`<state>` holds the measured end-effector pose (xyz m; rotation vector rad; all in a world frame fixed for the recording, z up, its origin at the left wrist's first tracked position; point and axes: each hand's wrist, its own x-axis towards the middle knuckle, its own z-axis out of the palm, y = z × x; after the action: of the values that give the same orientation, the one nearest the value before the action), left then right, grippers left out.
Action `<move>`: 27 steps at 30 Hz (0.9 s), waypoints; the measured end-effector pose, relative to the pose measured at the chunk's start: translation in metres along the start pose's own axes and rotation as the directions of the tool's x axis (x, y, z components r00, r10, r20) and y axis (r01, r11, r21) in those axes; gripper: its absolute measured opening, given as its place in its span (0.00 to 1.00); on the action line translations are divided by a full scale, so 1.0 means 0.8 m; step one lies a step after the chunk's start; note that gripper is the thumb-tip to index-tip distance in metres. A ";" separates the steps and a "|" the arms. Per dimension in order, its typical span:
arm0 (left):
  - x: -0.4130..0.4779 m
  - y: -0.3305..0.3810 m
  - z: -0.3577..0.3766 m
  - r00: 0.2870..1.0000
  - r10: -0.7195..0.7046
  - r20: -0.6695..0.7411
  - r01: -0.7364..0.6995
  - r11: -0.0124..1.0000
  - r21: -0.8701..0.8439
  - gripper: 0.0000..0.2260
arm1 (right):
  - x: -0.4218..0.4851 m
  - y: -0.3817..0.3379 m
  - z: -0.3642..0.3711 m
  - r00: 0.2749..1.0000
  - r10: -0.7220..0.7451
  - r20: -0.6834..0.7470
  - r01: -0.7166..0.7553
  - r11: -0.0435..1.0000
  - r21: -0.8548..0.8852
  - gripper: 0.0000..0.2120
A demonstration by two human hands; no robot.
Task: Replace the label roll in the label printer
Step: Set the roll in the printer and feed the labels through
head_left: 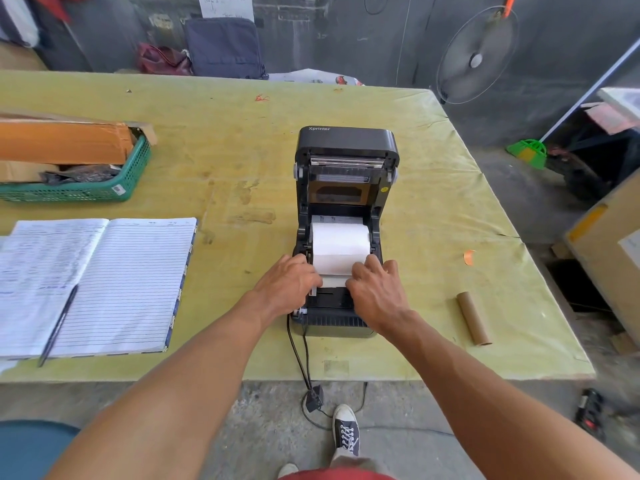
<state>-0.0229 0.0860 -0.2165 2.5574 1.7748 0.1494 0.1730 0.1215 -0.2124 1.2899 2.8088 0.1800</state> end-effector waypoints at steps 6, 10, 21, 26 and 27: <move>0.000 0.010 0.000 0.997 -0.082 0.008 0.082 0.996 -0.044 0.14 | -0.006 0.002 0.005 1.000 0.000 -0.004 0.000 0.999 0.054 0.11; 0.001 0.026 0.008 0.993 -0.115 -0.025 0.114 0.993 -0.025 0.16 | -0.011 0.007 0.004 1.000 0.003 -0.005 -0.003 0.995 0.102 0.13; -0.016 0.039 0.013 0.992 -0.114 -0.055 0.115 0.993 0.010 0.16 | -0.023 0.005 0.005 1.000 -0.016 0.015 0.014 0.993 0.118 0.12; -0.020 0.042 0.014 0.992 -0.106 -0.061 0.107 0.994 0.012 0.14 | -0.030 -0.002 0.012 0.999 0.018 0.041 -0.025 0.983 0.181 0.16; -0.018 0.043 0.012 0.992 -0.109 -0.064 0.110 0.994 0.001 0.15 | -0.030 -0.001 0.013 0.999 0.030 0.044 -0.038 0.981 0.189 0.20</move>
<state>0.0049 0.0605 -0.2244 2.4773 1.9345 0.2266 0.1885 0.1036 -0.2226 1.3615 2.8284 -0.1156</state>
